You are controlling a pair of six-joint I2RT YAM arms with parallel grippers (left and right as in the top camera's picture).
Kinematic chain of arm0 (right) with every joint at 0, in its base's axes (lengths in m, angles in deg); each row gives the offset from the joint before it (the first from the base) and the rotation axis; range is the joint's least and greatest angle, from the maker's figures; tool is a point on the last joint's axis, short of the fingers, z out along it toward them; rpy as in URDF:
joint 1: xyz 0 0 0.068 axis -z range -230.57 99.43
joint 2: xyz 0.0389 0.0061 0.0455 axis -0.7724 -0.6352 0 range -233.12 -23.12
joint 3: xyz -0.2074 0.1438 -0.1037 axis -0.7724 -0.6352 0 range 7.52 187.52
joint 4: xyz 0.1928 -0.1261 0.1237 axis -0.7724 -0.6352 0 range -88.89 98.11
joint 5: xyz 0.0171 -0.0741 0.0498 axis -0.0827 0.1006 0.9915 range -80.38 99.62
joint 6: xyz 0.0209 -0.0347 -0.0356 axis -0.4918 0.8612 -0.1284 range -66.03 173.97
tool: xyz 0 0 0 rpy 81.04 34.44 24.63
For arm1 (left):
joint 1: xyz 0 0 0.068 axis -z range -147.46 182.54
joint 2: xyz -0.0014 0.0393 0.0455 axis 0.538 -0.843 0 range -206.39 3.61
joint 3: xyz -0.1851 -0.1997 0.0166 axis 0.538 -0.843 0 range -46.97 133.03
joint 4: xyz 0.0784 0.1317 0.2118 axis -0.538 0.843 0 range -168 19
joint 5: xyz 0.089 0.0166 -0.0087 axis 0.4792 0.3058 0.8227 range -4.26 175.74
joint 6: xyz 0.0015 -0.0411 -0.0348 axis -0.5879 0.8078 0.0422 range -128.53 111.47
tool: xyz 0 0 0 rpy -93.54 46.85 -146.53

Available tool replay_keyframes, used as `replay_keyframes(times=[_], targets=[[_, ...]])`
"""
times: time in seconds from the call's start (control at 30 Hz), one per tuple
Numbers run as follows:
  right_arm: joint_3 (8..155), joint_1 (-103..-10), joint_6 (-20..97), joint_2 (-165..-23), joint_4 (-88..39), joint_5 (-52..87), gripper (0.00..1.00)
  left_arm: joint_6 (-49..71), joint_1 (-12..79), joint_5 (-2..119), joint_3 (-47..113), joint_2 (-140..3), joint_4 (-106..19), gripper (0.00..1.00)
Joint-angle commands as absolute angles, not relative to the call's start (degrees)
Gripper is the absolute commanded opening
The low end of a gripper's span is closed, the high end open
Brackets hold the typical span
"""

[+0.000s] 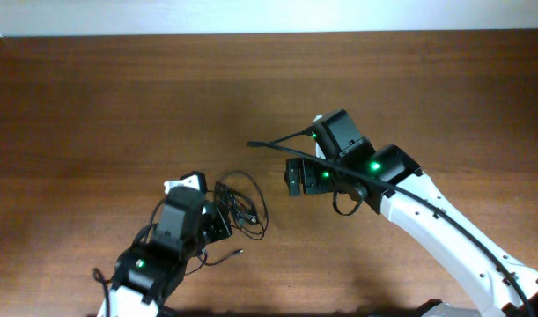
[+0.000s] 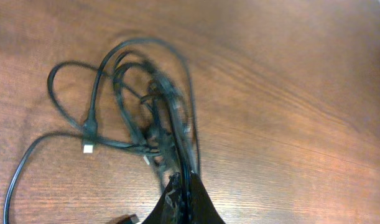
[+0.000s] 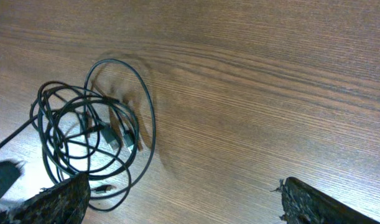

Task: Untangle cables

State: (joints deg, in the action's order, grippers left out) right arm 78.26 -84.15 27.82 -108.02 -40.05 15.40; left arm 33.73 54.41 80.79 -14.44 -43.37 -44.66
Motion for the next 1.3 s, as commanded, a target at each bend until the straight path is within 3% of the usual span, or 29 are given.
replay_keyframes(times=[0.0, 0.5, 0.63, 0.7, 0.73, 0.8, 0.93, 0.97, 1.07, 1.17, 1.27], targets=[[79.47, -84.24, 28.06, -106.84, -40.09, 15.10, 0.98, 30.82, 54.67, 86.21, -14.59, -32.64, -40.59, 0.00], [79.47, -84.24, 28.02, -106.84, -39.55, 15.16, 0.98, 30.85, 54.67, 87.04, -14.59, -30.98, -42.69, 0.00], [79.31, -84.54, 27.64, -106.84, -39.48, 19.78, 0.99, 35.46, 51.33, 94.96, -14.57, -30.96, -42.80, 0.00], [78.72, -87.56, 32.39, -106.91, -39.42, 20.63, 0.99, 39.00, 48.14, 95.04, -14.57, -30.98, -42.41, 0.00], [78.33, -89.99, 32.82, -107.06, -38.85, 22.11, 0.93, 41.01, 47.11, 95.26, -14.57, -30.98, -41.29, 0.00], [76.06, -94.38, 38.92, -107.13, -35.28, 25.35, 0.91, 48.92, 45.95, 100.36, -14.57, -30.98, -35.50, 0.00], [65.02, -97.48, 54.31, -107.13, -21.19, 39.99, 0.91, 59.04, 44.38, 103.13, -14.59, -31.61, -34.12, 0.00], [63.31, -97.48, 57.13, -107.13, -19.07, 40.08, 0.90, 59.17, 42.52, 101.91, -14.59, -33.16, -36.85, 0.00], [62.16, -97.42, 59.71, -107.13, -15.98, 40.08, 0.73, 63.17, 39.66, 93.54, -14.59, -36.49, -43.48, 0.00], [62.16, -97.42, 59.58, -107.52, -11.64, 40.02, 0.77, 64.40, 34.83, 76.86, -14.59, -43.35, -59.74, 0.00], [62.16, -97.44, 59.53, -111.74, -7.46, 39.84, 0.78, 64.38, 32.84, 74.81, -14.59, -50.80, -62.97, 0.00]])
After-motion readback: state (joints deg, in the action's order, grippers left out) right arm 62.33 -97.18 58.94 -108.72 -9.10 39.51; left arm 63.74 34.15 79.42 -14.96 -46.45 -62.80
